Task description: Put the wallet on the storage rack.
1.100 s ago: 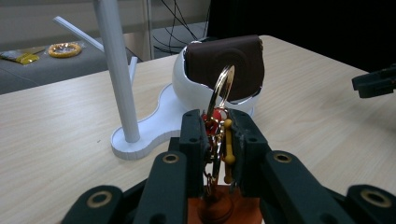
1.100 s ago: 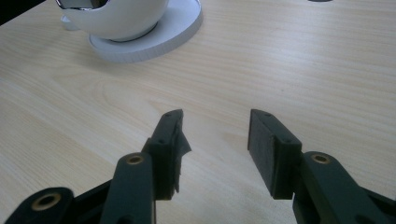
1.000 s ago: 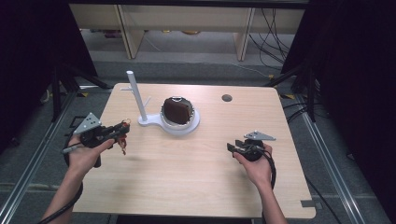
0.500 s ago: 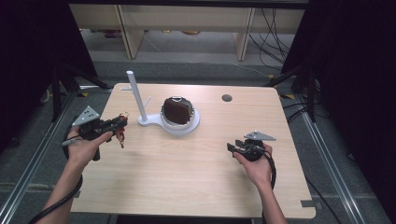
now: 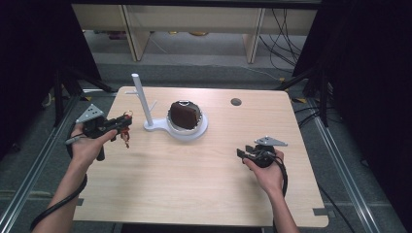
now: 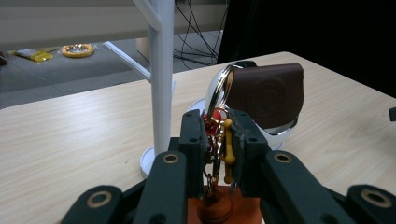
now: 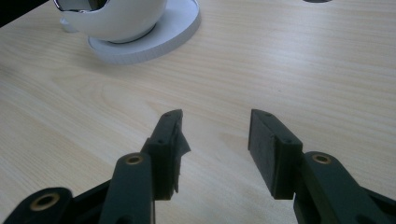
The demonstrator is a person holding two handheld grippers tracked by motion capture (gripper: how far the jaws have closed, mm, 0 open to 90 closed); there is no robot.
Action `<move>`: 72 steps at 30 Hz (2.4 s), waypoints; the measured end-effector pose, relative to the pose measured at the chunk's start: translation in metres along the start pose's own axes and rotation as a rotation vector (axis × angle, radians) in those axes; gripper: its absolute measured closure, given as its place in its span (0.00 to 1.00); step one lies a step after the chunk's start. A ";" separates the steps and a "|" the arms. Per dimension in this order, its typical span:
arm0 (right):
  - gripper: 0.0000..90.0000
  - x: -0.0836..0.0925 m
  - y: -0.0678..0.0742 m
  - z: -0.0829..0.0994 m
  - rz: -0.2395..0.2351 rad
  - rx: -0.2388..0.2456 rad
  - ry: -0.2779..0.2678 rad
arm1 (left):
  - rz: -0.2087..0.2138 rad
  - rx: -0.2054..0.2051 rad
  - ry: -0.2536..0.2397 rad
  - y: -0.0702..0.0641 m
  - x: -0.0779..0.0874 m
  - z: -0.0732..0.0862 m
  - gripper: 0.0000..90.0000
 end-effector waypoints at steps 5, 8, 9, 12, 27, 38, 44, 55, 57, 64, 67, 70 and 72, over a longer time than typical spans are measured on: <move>0.62 -0.001 0.001 0.000 -0.009 -0.001 -0.011 | -0.010 -0.001 -0.011 0.005 -0.002 -0.006 0.85; 0.62 0.000 0.001 0.000 0.001 0.004 0.006 | -0.011 -0.007 -0.013 0.008 -0.002 -0.009 0.85; 0.62 0.000 0.000 0.000 0.003 0.004 0.006 | -0.011 -0.004 -0.015 0.009 -0.002 -0.009 0.85; 0.62 -0.002 0.001 0.000 -0.017 -0.005 -0.006 | -0.014 0.000 -0.023 0.013 -0.003 -0.014 0.85; 0.62 0.000 0.001 0.000 -0.003 -0.004 0.006 | -0.166 0.021 0.018 0.029 -0.016 -0.026 0.85; 0.61 -0.002 0.001 0.001 -0.018 -0.010 -0.002 | -0.274 0.040 0.027 0.036 -0.024 -0.035 0.85; 0.61 0.000 -0.001 0.000 0.004 0.008 -0.002 | -0.294 0.006 0.023 0.030 -0.026 -0.038 0.85; 0.61 -0.003 -0.001 0.002 -0.014 -0.011 0.009 | -0.358 -0.095 0.030 0.017 -0.028 -0.045 0.84; 0.61 -0.003 -0.001 0.003 -0.015 -0.013 0.010 | -0.375 -0.124 0.029 0.014 -0.029 -0.045 0.84; 0.61 -0.003 -0.001 0.003 -0.018 -0.017 0.011 | -0.430 -0.216 0.031 0.008 -0.029 -0.043 0.84; 0.61 -0.003 -0.001 0.003 -0.017 -0.018 0.013 | -0.452 -0.252 0.025 0.006 -0.029 -0.042 0.84; 0.61 -0.003 0.002 0.004 -0.023 -0.061 0.020 | -0.476 -0.292 0.029 0.003 -0.028 -0.041 0.84; 0.61 -0.004 0.002 0.004 -0.023 -0.051 0.017 | -0.493 -0.320 0.032 0.001 -0.028 -0.041 0.84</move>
Point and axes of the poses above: each handheld gripper's, and its own axes: x roughly backward along the jaws, z roughly out of its underside, y roughly to its left, the point moved 5 cm from there along -x, roughly forward along the jaws, and after that the axes turned 1 degree about z, right-handed, at the moved point
